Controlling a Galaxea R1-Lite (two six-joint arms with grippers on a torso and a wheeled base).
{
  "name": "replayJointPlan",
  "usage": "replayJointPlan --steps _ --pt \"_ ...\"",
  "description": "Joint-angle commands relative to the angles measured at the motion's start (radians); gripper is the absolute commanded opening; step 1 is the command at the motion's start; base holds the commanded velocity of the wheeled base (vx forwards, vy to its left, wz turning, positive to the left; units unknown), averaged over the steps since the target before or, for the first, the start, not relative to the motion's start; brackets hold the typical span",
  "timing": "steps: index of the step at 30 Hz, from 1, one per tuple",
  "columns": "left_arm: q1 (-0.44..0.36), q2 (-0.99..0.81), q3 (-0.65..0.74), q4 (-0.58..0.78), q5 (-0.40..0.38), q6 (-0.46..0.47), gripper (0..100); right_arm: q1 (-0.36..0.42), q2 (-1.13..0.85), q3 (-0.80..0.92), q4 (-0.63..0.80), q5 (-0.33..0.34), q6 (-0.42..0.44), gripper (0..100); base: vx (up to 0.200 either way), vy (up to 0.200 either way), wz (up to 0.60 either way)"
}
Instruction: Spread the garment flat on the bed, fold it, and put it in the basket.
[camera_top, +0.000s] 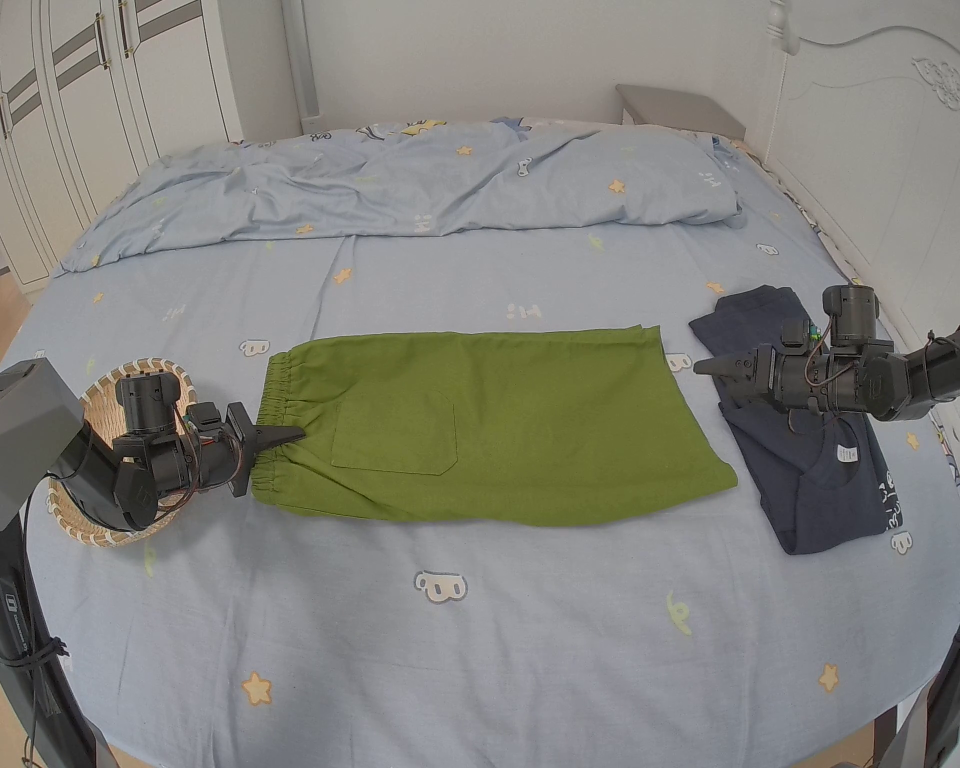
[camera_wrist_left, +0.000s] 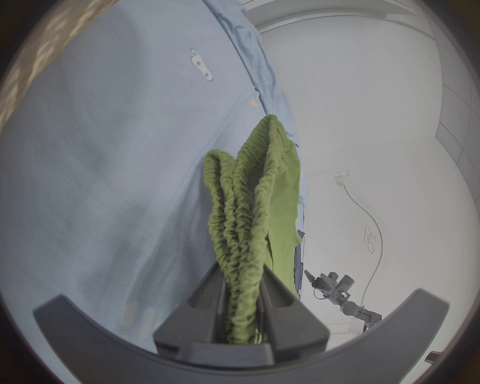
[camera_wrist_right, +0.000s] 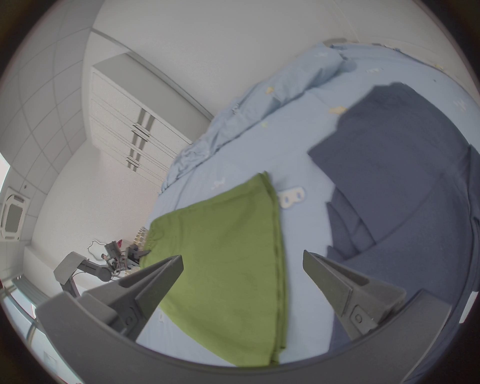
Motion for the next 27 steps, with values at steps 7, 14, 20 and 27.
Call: replayJointPlan --steps 7,14,20,27 --pt "0.004 -0.057 0.008 -0.001 0.000 -0.002 0 -0.013 0.102 -0.058 0.152 0.000 -0.083 100 0.000 0.000 0.00" --pt "0.010 -0.068 0.010 0.000 0.000 0.000 0 0.032 0.146 -0.050 0.185 -0.015 -0.124 100 0.000 0.000 0.00" --pt "0.008 -0.073 0.019 -0.001 -0.002 0.001 0 0.064 0.152 -0.047 0.191 -0.015 -0.126 100 0.000 0.000 0.00" --pt "0.008 -0.071 0.018 -0.003 -0.002 0.001 0 0.081 0.163 -0.044 0.198 0.010 -0.124 100 0.000 0.000 0.00"
